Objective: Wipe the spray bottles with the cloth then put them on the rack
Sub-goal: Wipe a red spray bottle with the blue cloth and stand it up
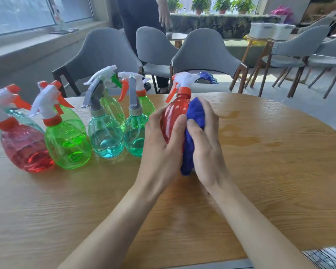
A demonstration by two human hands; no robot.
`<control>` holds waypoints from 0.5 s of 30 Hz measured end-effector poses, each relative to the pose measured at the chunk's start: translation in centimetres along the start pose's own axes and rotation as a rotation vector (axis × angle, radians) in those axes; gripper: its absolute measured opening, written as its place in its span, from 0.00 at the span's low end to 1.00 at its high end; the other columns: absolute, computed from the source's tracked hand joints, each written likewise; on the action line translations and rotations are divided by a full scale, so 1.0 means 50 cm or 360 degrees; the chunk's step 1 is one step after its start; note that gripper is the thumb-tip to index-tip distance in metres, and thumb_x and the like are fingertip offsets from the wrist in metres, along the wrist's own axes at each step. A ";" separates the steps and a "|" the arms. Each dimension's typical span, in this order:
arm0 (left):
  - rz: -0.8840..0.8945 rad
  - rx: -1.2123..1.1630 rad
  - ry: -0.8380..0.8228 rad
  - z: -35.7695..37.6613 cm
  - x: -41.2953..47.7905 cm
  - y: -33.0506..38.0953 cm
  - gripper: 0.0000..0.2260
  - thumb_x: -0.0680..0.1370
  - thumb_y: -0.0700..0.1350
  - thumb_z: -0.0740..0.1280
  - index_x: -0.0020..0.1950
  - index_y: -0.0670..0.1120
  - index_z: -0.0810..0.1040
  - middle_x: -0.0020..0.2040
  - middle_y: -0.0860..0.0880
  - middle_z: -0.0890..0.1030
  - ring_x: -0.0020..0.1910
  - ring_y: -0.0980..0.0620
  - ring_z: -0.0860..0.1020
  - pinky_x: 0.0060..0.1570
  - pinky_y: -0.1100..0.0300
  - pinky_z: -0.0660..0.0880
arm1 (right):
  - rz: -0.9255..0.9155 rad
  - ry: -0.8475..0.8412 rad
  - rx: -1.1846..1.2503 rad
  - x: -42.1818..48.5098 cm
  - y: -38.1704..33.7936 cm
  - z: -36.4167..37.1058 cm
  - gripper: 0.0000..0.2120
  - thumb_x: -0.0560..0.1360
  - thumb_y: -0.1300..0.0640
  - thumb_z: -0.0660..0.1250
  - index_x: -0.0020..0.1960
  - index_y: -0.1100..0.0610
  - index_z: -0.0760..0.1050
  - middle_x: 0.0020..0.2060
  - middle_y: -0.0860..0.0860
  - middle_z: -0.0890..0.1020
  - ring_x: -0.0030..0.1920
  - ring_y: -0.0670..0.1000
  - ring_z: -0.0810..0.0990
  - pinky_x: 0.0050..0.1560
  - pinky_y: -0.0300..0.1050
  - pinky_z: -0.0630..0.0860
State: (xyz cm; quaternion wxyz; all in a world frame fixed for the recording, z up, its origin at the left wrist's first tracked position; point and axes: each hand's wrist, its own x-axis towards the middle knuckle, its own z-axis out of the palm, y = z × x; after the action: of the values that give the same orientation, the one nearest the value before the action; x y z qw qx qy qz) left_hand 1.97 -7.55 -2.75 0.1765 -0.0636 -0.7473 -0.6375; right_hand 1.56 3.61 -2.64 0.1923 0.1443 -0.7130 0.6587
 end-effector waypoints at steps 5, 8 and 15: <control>-0.0375 -0.0531 -0.0130 0.002 0.008 0.008 0.25 0.84 0.69 0.59 0.70 0.54 0.78 0.60 0.50 0.86 0.60 0.50 0.85 0.64 0.41 0.81 | 0.0502 0.0126 0.0596 0.026 -0.017 -0.016 0.15 0.85 0.46 0.61 0.64 0.55 0.78 0.53 0.53 0.85 0.51 0.49 0.85 0.50 0.46 0.82; -0.0409 -0.0484 -0.0234 0.008 0.023 0.002 0.31 0.81 0.75 0.56 0.69 0.54 0.82 0.65 0.48 0.85 0.67 0.46 0.82 0.71 0.39 0.75 | 0.0739 0.0087 0.0915 0.021 -0.017 -0.023 0.21 0.85 0.42 0.60 0.53 0.54 0.85 0.49 0.54 0.88 0.50 0.53 0.87 0.53 0.51 0.82; -0.0008 0.0094 0.0024 0.000 0.017 0.000 0.15 0.89 0.61 0.53 0.66 0.58 0.75 0.52 0.56 0.82 0.49 0.60 0.80 0.52 0.59 0.75 | 0.0739 0.0356 0.0921 0.027 -0.007 -0.029 0.22 0.81 0.45 0.71 0.68 0.58 0.77 0.59 0.58 0.87 0.58 0.57 0.87 0.54 0.54 0.84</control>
State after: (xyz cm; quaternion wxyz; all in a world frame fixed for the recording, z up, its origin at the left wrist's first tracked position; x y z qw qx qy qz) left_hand 1.17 -7.65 -2.47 0.1822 -0.0516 -0.7647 -0.6160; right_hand 0.63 5.07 -1.62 0.0659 -0.0455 -0.4860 0.8703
